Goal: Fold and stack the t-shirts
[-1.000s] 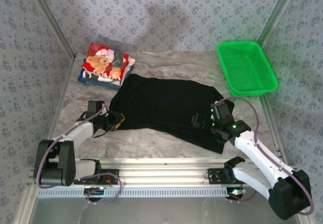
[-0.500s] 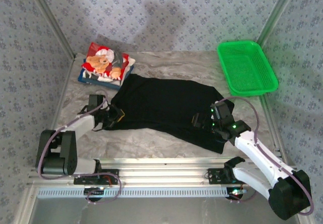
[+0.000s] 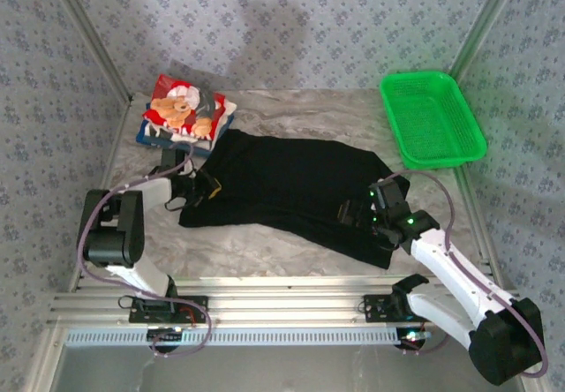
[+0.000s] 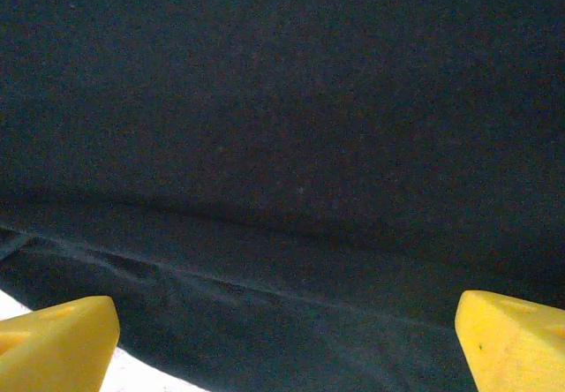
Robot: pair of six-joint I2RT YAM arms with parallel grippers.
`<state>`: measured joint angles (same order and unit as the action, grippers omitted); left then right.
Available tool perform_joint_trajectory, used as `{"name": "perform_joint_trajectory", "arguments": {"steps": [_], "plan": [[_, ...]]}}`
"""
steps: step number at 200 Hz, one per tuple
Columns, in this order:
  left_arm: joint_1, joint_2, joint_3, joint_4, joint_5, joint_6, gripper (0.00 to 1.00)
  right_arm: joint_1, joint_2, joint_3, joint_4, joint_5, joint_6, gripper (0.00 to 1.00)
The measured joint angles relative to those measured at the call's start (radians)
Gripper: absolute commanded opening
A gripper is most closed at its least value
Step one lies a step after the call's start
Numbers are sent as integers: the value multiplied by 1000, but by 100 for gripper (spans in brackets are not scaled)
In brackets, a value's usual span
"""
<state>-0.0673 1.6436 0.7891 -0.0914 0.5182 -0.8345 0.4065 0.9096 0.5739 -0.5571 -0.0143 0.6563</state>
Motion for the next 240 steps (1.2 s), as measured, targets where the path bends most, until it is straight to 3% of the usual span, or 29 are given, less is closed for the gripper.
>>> {"name": "perform_joint_trajectory", "arguments": {"steps": [55, 82, 157, 240], "plan": [[2, 67, 54, 21, 18, 3, 12, -22, 0, -19, -19, 29, -3, 100], [2, 93, 95, 21, 21, 3, 19, -34, 3, -39, -32, 52, 0, 100], [8, 106, 114, 131, 42, -69, 58, -135, 112, -55, 62, 45, 17, 100], [27, -212, 120, 61, 27, -15, 76, -258, 372, -15, 307, -28, 21, 100]]}}
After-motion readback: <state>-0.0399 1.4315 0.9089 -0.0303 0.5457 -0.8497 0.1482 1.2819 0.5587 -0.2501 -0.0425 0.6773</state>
